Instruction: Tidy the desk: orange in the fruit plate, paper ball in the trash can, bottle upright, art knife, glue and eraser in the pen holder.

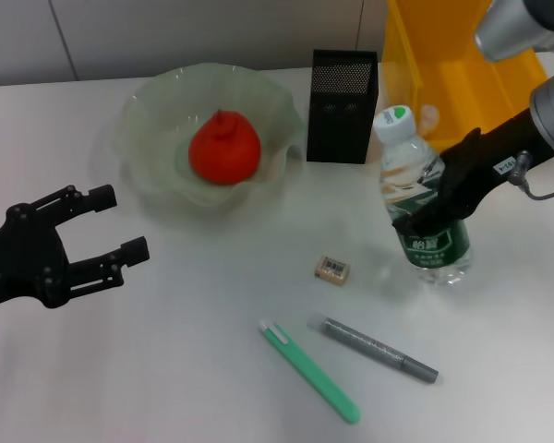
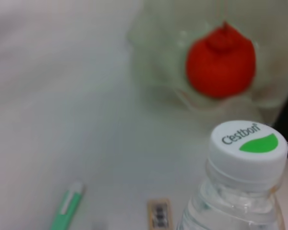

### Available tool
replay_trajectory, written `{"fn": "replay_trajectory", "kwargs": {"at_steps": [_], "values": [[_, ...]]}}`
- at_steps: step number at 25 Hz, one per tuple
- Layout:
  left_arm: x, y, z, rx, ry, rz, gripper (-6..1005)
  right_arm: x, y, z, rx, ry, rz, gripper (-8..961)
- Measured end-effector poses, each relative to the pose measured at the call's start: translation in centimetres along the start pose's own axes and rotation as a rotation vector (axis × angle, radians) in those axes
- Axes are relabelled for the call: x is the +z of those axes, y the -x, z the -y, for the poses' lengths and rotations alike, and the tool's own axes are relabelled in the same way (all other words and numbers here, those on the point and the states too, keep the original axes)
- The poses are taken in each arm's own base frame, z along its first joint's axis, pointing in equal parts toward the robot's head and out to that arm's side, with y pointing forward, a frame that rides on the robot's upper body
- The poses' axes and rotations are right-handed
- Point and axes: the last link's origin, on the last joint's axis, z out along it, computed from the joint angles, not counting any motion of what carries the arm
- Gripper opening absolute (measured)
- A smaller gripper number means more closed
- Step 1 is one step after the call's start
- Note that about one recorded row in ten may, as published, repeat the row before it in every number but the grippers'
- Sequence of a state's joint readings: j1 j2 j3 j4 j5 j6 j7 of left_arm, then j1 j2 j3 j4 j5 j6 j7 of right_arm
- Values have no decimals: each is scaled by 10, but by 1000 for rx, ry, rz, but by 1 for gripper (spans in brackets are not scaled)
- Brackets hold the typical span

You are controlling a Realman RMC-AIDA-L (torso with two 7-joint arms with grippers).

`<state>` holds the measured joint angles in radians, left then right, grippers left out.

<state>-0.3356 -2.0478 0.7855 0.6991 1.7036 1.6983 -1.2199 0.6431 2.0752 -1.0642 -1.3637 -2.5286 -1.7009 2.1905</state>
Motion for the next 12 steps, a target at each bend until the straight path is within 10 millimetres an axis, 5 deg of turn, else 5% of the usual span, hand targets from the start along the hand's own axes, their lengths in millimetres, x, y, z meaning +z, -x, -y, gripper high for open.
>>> {"fn": "replay_trajectory", "kwargs": {"at_steps": [12], "values": [[10, -25, 18, -58, 38, 17, 811, -7, 10, -4, -231, 16, 155, 785]]}}
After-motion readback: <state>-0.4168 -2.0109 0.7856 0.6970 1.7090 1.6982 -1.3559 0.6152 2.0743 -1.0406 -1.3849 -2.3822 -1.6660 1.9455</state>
